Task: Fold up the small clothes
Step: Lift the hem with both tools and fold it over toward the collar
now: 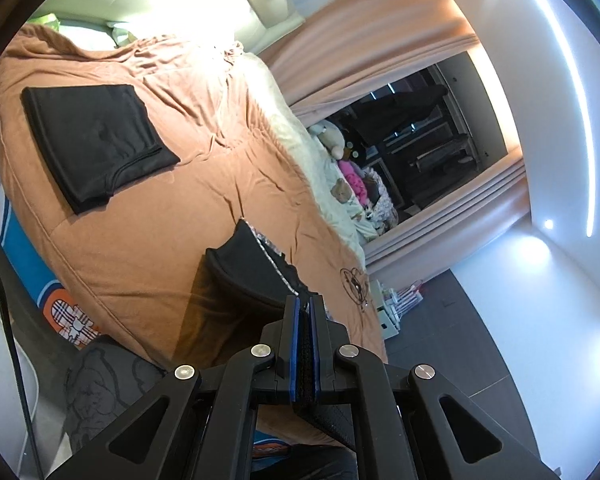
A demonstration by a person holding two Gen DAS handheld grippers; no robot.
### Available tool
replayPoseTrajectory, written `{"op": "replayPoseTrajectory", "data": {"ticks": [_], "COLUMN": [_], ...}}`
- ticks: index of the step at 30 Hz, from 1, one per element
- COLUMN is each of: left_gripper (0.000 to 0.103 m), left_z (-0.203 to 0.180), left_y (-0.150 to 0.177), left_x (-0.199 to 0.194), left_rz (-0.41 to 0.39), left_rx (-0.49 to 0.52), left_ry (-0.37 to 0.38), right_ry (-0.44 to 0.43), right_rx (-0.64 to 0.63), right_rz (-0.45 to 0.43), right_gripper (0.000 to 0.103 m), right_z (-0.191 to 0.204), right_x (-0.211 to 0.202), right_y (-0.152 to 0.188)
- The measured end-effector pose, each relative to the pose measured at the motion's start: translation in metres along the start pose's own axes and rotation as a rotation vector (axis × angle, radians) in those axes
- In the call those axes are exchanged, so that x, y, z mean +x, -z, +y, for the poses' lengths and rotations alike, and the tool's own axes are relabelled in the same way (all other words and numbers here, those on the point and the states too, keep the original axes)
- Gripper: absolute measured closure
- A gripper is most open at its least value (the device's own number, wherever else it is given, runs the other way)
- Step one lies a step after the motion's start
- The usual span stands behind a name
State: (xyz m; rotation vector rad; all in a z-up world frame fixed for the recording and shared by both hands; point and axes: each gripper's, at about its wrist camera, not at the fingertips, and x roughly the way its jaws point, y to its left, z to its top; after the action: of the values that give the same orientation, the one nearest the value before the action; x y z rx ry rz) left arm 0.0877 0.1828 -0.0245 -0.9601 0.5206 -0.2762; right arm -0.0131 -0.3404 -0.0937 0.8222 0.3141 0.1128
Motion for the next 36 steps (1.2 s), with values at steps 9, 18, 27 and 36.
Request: {"op": "replayPoseTrajectory", "data": {"ticks": [9, 18, 27, 36], "left_gripper": [0.098, 0.098, 0.098, 0.098], "left_z": [0.009, 0.001, -0.003, 0.017], "left_y": [-0.012, -0.045, -0.082, -0.107], "left_x": [0.037, 0.105, 0.191, 0.272], "left_rz": [0.034, 0.064, 0.089, 0.141], "left_rx": [-0.001, 0.026, 0.046, 0.003], "left_ry": [-0.053, -0.124, -0.202, -0.295], "right_ry": [0.039, 0.085, 0.143, 0.232], "right_rx": [-0.016, -0.021, -0.030, 0.032], "right_rz": [0.033, 0.084, 0.143, 0.199], "right_gripper": [0.103, 0.103, 0.103, 0.103], "right_z": [-0.012, -0.011, -0.007, -0.017], "right_x": [0.040, 0.108, 0.187, 0.262], "right_y": [-0.025, -0.066, -0.108, -0.137]}}
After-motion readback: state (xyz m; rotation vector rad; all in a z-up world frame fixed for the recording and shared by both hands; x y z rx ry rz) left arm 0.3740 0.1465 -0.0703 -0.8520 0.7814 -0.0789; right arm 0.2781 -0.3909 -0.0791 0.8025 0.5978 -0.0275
